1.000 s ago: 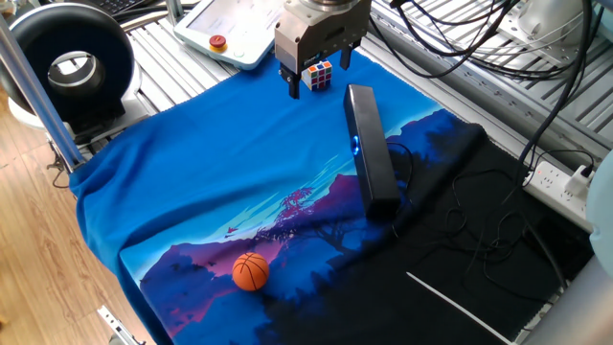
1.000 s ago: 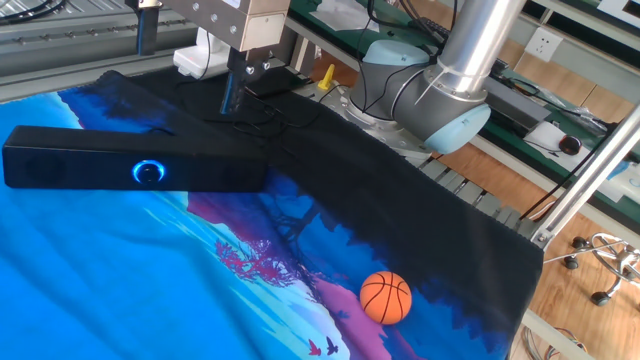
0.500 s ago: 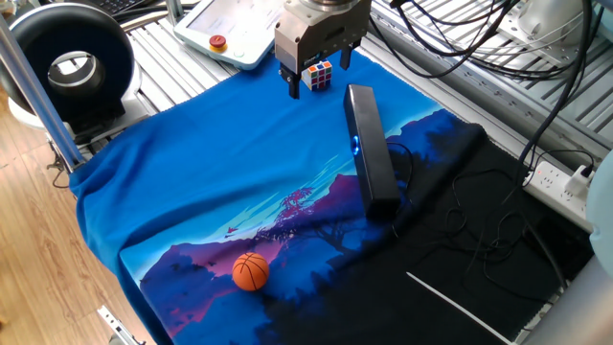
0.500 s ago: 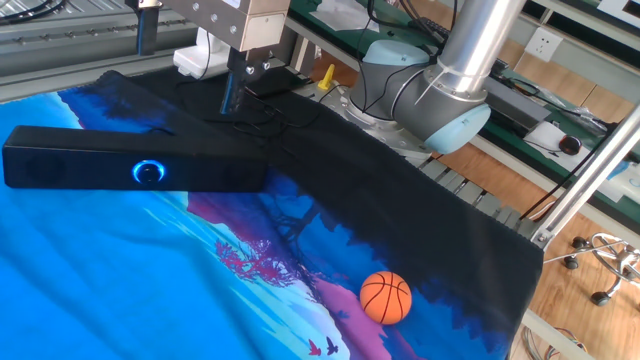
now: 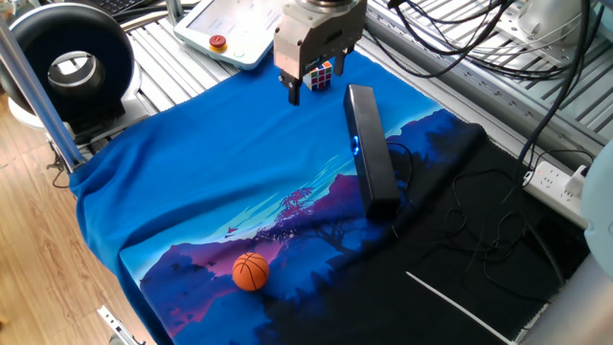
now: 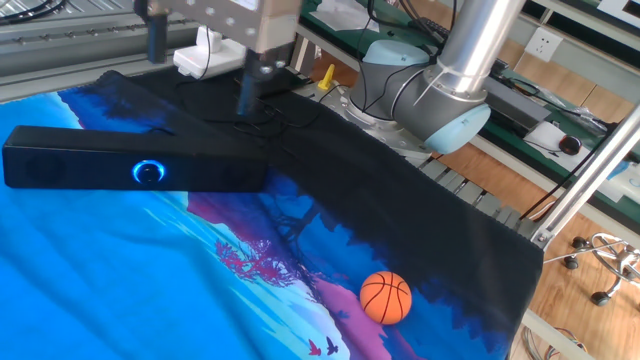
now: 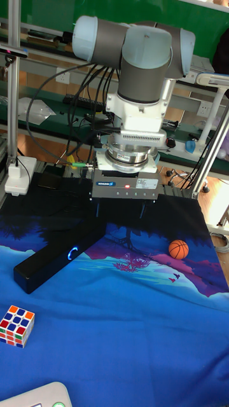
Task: Turn the knob to decrease the volume of the speaker
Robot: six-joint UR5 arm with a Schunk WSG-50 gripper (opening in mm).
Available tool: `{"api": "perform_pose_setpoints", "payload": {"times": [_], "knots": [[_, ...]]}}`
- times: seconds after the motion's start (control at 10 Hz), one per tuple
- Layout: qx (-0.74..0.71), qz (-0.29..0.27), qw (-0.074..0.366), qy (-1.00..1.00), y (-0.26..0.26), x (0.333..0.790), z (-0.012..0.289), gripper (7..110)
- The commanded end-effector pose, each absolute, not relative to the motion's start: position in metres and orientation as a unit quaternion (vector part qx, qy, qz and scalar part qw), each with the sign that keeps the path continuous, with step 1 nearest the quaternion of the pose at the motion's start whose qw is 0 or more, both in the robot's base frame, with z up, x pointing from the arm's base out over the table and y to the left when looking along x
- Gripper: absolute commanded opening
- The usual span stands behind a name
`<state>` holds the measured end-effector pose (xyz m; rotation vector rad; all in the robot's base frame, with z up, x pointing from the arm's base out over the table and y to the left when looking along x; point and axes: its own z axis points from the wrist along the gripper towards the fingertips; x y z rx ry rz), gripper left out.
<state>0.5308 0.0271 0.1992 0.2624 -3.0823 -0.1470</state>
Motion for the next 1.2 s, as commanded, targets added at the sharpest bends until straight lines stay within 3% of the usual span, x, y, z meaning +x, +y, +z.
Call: {"api": "perform_pose_setpoints", "payload": {"times": [0.0, 0.7, 1.1], "knots": [[0.111, -0.064, 0.028, -0.991, 0.038, 0.526, 0.199, 7], [0.132, -0.032, 0.062, -0.989, 0.022, 0.509, 0.194, 7], [0.184, 0.013, 0.071, -0.98, 0.006, 0.496, 0.171, 7]]}}
